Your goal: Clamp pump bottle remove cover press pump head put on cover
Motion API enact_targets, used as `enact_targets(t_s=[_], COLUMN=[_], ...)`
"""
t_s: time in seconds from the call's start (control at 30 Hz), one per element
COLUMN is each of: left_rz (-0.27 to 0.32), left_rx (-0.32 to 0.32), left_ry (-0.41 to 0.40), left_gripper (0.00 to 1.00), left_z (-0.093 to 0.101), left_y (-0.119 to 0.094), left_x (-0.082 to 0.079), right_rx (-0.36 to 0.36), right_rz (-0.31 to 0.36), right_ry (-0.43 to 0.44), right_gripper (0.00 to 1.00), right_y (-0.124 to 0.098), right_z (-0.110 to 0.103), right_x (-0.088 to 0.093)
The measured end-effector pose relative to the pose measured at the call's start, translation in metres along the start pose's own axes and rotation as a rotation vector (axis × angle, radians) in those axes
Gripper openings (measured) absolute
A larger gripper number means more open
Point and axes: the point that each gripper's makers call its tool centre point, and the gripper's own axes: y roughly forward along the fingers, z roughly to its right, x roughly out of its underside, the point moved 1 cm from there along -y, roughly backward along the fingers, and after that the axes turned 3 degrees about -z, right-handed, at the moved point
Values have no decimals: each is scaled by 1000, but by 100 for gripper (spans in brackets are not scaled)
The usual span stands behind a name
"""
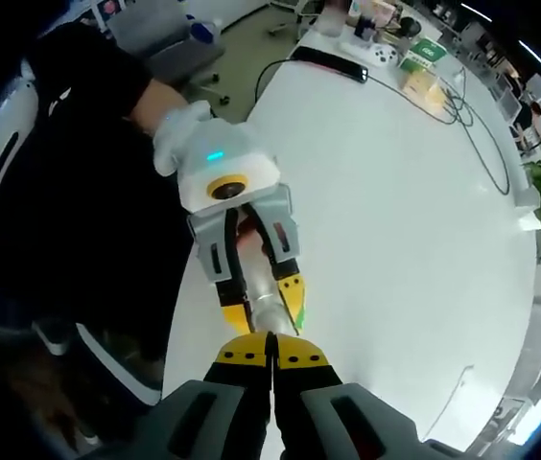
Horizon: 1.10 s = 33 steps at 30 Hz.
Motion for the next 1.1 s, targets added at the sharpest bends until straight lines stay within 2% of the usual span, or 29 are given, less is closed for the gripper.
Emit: enact_targets(t_s=[0.37,0.43,0.57,0.83,1.1], left_rz=[0,0,-1,-1,-2], left_rx=[1,1,0,4,2], left_ry=[2,2,2,2,2], left_gripper=[15,15,15,15,15], left_z=[0,-1,-1,-2,0], left_y=[0,0,0,0,-1], left_x=[0,0,1,1,1], right_rx=[18,15,53,113,155], right_rz=[-5,17,52,203,342], right_ry=[-27,-38,-31,20,83], right_gripper=[0,2,2,4,5], right_y=[-2,-5,-14,-27,-30], right_z=[0,-1,7,13,6], right_x=[0,-3,-6,-11,-6])
